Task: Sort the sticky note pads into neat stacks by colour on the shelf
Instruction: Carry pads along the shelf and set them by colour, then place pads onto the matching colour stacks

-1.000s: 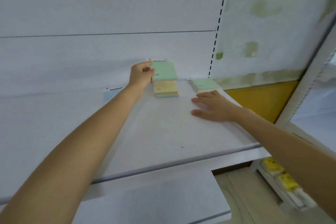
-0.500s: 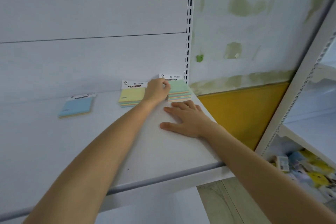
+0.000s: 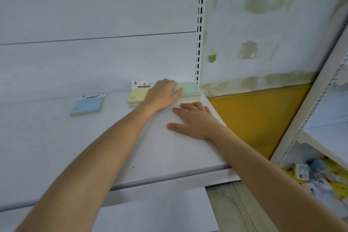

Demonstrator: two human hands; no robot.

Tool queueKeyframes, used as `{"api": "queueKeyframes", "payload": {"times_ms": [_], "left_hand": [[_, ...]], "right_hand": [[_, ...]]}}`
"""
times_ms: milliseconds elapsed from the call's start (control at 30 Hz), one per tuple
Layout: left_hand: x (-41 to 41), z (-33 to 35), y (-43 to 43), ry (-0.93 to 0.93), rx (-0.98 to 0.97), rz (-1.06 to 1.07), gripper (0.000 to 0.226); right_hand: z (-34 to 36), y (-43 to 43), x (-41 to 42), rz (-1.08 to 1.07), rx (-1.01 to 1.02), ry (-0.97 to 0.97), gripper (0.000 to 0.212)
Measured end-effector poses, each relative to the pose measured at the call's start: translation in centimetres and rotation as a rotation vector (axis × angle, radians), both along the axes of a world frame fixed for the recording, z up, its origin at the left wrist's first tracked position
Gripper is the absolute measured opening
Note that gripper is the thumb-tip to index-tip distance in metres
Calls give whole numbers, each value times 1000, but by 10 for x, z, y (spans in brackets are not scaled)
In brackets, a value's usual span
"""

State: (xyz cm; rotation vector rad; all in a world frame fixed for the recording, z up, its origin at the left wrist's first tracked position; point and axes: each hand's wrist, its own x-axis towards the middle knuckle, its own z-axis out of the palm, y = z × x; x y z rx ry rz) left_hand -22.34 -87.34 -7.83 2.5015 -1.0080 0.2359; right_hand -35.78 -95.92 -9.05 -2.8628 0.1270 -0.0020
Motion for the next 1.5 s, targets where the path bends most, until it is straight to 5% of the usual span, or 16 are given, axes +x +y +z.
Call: {"api": "queueKeyframes", "payload": {"times_ms": [167, 533, 1100, 1500], "left_hand": [[3, 8, 49, -247, 165, 75, 41], [10, 25, 215, -287, 242, 240, 42], [29, 21, 640, -178, 160, 751, 42], [115, 19, 804, -62, 200, 955, 42]], "right_hand": [[1, 3, 0, -12, -31, -62, 66], [28, 132, 40, 254, -176, -188, 60], [21, 507, 163, 606, -72, -142, 53], [12, 626, 329, 490, 24, -268, 46]]}}
